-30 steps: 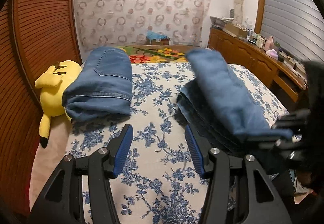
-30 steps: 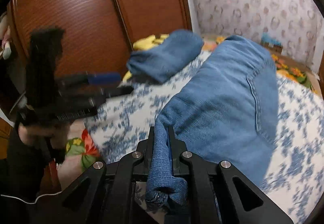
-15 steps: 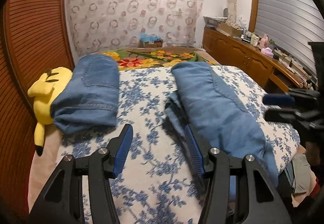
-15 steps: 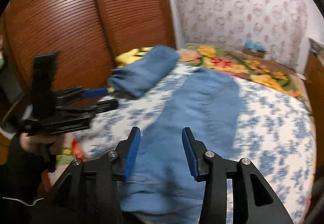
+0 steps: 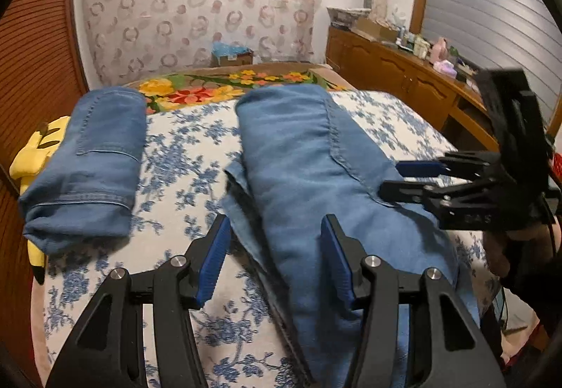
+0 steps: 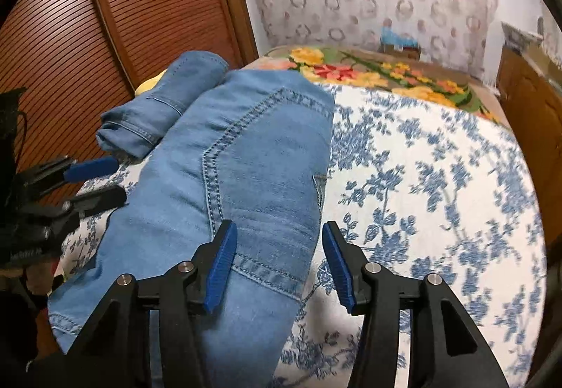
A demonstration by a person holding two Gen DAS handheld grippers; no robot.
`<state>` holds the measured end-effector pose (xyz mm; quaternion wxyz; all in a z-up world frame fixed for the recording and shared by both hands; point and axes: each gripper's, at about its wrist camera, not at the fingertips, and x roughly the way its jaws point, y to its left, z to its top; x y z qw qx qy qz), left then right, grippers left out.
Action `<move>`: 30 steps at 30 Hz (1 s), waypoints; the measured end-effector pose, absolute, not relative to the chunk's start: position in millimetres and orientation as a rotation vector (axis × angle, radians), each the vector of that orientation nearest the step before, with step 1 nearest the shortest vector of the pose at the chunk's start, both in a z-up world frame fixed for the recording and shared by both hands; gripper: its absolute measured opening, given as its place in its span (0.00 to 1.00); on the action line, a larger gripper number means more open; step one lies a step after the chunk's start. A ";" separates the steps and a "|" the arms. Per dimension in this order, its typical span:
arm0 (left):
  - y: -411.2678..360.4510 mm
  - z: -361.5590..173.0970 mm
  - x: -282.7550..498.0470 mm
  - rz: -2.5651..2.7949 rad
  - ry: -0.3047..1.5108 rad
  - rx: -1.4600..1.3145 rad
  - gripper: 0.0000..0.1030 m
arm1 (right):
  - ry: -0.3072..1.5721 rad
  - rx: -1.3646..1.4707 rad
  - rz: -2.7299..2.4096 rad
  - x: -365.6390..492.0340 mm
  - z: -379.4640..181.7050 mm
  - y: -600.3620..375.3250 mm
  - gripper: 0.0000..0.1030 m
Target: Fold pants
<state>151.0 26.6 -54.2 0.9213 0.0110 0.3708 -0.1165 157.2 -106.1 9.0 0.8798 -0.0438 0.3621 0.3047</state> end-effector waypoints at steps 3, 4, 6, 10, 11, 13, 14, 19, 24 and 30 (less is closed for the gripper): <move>22.3 -64.4 152.3 -0.242 0.788 0.033 0.53 | 0.766 -0.074 0.640 170.2 -1.0 -99.8 0.57; 21.7 -68.9 154.0 -0.242 0.801 0.036 0.53 | 0.772 -0.062 0.644 171.4 -1.9 -99.3 0.58; 18.7 -76.3 156.2 -0.241 0.821 0.040 0.53 | 0.796 -0.026 0.660 176.1 -6.1 -99.8 0.59; 19.4 -82.6 157.3 -0.242 0.828 0.024 0.53 | 0.827 0.022 0.699 187.1 -16.0 -106.9 0.59; 19.7 -83.4 157.4 -0.242 0.829 0.020 0.53 | 0.830 0.020 0.704 189.0 -16.7 -105.3 0.59; 20.7 -84.5 157.2 -0.241 0.829 0.020 0.53 | 0.839 0.023 0.716 197.0 -20.1 -101.7 0.59; 21.7 -84.9 157.0 -0.241 0.828 0.019 0.53 | 0.844 0.026 0.721 202.0 -21.9 -100.8 0.59; 22.9 -86.7 156.3 -0.250 0.824 0.005 0.53 | 0.873 0.076 0.760 213.4 -28.9 -103.0 0.56; 27.5 -88.7 155.1 -0.254 0.809 -0.019 0.53 | 0.857 0.111 0.822 215.4 -17.9 -104.1 0.24; 43.5 -81.7 156.0 -0.247 0.750 -0.092 0.53 | 0.727 0.025 0.843 199.9 34.4 -85.7 0.18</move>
